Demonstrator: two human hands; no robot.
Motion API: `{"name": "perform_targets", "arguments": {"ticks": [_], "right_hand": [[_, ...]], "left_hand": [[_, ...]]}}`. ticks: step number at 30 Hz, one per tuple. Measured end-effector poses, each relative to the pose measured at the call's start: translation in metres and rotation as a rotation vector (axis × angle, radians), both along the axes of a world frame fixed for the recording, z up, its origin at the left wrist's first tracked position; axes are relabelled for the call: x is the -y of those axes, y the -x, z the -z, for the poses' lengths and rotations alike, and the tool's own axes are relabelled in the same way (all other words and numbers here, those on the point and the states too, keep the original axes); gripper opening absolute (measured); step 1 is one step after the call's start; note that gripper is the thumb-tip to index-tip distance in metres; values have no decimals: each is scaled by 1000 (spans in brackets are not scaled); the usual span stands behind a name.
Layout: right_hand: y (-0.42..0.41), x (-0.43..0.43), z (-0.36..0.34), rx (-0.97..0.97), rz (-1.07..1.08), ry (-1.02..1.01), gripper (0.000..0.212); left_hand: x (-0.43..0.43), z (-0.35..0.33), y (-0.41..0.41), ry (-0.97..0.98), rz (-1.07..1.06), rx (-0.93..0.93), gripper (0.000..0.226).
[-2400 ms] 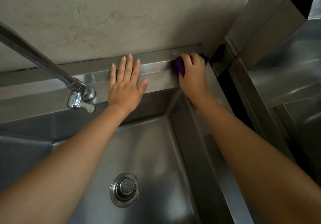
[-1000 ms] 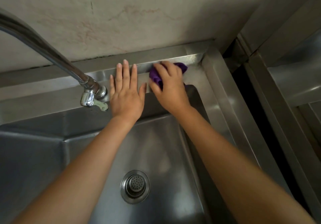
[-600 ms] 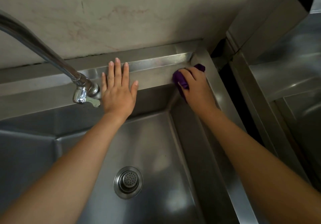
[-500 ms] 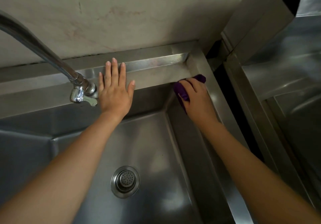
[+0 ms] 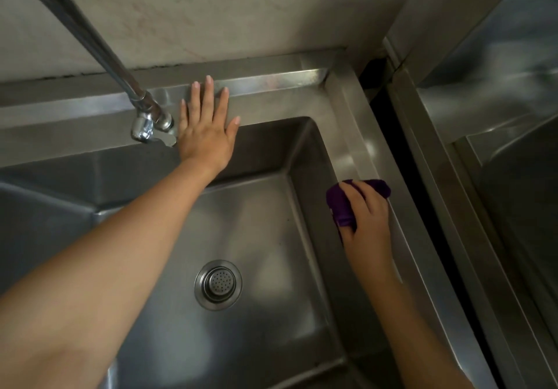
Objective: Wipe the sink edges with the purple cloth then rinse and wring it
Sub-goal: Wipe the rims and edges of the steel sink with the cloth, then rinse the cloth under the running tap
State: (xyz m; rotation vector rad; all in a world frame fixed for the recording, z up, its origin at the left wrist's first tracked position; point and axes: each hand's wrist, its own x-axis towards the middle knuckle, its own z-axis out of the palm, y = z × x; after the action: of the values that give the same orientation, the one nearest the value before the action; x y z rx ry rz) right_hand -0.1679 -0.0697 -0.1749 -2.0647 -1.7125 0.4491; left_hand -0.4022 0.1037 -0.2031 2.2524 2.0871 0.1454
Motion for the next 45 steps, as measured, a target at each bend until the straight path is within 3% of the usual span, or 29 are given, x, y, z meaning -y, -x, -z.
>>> {"name": "perform_targets", "arguments": {"ticks": [5, 9, 13, 18, 20, 22, 25, 27, 29, 32, 35, 41, 45], "right_hand": [[10, -75, 7, 30, -76, -127, 39], [15, -149, 9, 85, -158, -118, 33], [39, -181, -1, -71, -107, -128, 31], [108, -176, -7, -217, -300, -142, 33], [128, -170, -8, -243, -410, -99, 35], [140, -161, -10, -317, -442, -61, 34], [152, -140, -18, -549, -302, 39, 27], [166, -124, -20, -625, -232, 129, 27], [181, -110, -19, -619, -250, 227, 27], [195, -93, -15, -616, -427, 385, 34], [198, -85, -13, -588, -581, 451, 43], [198, -115, -44, -809, -280, 420, 36], [223, -143, -67, -581, -274, 520, 46]], "left_hand": [[6, -5, 7, 67, 66, 10, 59], [22, -9, 11, 113, 93, 67, 61], [44, -6, 25, 123, 136, 66, 65], [52, -7, 32, 153, 109, 98, 66], [61, -15, 28, 144, 79, 288, 60], [78, -22, 28, 145, -79, 706, 53], [100, -27, 40, 350, -448, 1415, 48], [110, -29, 52, 528, -573, 1779, 49], [113, -29, 64, 612, -612, 2023, 55], [116, -28, 77, 622, -673, 2162, 57], [126, -21, 92, 579, -754, 2146, 39], [144, -11, 121, 503, -883, 2148, 24], [150, -16, 128, 422, -827, 2268, 39]]}}
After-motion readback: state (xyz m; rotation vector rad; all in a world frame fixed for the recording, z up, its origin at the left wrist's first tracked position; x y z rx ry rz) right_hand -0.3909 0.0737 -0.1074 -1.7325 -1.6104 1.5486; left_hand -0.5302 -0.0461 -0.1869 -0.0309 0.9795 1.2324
